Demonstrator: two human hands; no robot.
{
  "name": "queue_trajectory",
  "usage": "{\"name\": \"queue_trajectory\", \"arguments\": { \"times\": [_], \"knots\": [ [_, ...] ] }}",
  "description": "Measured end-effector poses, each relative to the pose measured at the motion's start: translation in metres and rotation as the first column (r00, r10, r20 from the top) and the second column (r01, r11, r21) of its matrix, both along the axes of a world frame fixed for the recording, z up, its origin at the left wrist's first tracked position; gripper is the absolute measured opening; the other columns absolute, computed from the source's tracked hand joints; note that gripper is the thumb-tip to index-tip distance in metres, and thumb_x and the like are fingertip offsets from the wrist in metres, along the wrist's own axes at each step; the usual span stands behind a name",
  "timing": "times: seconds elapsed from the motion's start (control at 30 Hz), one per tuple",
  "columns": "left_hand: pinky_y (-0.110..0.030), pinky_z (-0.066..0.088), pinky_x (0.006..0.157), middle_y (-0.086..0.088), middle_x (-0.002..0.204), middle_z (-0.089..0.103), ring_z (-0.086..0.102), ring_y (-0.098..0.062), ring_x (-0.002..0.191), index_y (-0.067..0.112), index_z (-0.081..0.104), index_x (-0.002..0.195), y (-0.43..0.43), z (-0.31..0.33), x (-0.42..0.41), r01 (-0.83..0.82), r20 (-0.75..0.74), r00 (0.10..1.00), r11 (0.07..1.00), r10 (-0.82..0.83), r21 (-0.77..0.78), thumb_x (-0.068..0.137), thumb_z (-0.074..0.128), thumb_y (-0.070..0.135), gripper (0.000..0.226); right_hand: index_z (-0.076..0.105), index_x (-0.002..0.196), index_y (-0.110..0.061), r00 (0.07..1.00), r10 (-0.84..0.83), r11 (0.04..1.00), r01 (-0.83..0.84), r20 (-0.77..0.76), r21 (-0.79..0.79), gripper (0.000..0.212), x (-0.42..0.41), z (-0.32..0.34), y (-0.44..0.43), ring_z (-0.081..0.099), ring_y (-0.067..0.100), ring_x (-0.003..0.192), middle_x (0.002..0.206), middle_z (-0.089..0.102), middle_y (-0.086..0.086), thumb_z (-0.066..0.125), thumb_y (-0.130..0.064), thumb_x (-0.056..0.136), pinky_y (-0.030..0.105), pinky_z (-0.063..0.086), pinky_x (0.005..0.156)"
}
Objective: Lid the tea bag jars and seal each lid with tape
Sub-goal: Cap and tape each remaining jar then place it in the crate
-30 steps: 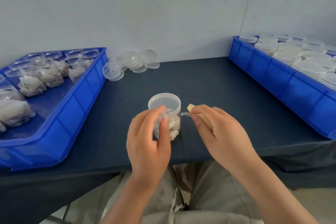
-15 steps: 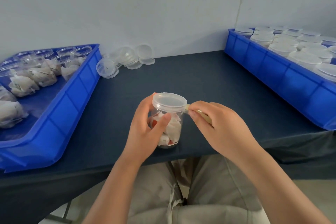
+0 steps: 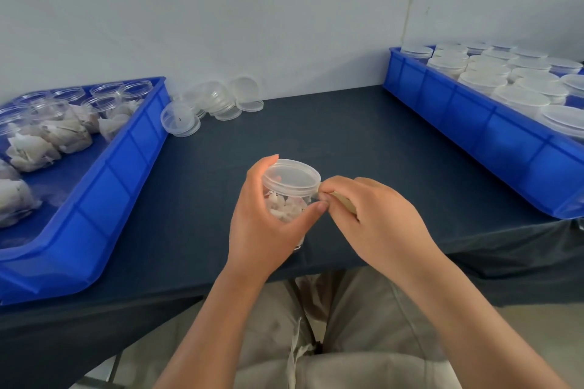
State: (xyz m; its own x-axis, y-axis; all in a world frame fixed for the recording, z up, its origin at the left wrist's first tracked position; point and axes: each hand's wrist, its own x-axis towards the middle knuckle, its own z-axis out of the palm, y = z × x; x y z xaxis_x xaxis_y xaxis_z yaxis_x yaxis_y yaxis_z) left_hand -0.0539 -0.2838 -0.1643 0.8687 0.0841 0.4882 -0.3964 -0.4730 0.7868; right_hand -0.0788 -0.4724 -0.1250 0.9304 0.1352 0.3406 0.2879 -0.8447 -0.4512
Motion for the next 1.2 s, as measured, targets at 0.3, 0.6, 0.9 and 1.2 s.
{"name": "queue_trajectory", "arguments": {
  "times": [0.3, 0.6, 0.9, 1.2],
  "knots": [
    [-0.002, 0.044, 0.088, 0.036, 0.14, 0.05, 0.055, 0.01, 0.125, 0.045, 0.039, 0.145, 0.002, 0.0, 0.0, -0.06, 0.048, 0.997, 0.993, 0.055, 0.102, 0.085, 0.067, 0.08, 0.075, 0.062, 0.118, -0.046, 1.0, 0.002, 1.0, -0.002, 0.007, -0.018, 0.023, 0.001, -0.002, 0.001, 0.059, 0.009, 0.08, 0.083, 0.059, -0.013, 0.042, -0.055, 0.109, 0.032, 0.053, 0.067],
    [-0.007, 0.048, 0.074, 0.036, 0.119, 0.062, 0.064, 0.009, 0.106, 0.049, 0.043, 0.132, 0.011, 0.007, 0.007, -0.041, -0.068, 0.997, 0.999, 0.042, 0.021, 0.082, 0.062, 0.074, 0.059, 0.058, 0.119, -0.046, 0.995, 0.088, 0.995, -0.086, -0.047, 0.039, 0.025, 0.007, -0.002, -0.005, 0.063, 0.006, 0.094, 0.098, 0.068, -0.017, 0.038, -0.056, 0.108, 0.036, 0.056, 0.078],
    [-0.01, 0.052, 0.074, 0.022, 0.115, 0.069, 0.071, -0.004, 0.105, 0.049, 0.052, 0.127, 0.027, 0.009, 0.017, 0.181, -0.195, 0.961, 0.978, -0.198, -0.099, 0.086, 0.062, 0.068, 0.046, 0.054, 0.126, -0.056, 0.975, 0.194, 0.981, -0.192, -0.108, 0.031, 0.028, 0.016, -0.002, -0.024, 0.062, 0.0, 0.1, 0.106, 0.068, -0.02, 0.034, -0.061, 0.107, 0.029, 0.056, 0.08],
    [-0.032, 0.054, 0.089, 0.016, 0.113, 0.072, 0.071, -0.011, 0.108, 0.04, 0.055, 0.13, 0.038, 0.004, 0.023, 0.315, -0.24, 0.906, 0.934, -0.348, -0.168, 0.094, 0.058, 0.068, 0.045, 0.051, 0.134, -0.064, 0.973, 0.195, 0.98, -0.188, -0.126, 0.062, 0.042, 0.027, -0.005, -0.04, 0.056, -0.017, 0.109, 0.116, 0.06, -0.045, 0.032, -0.078, 0.1, 0.013, 0.045, 0.075]
  ]
}}
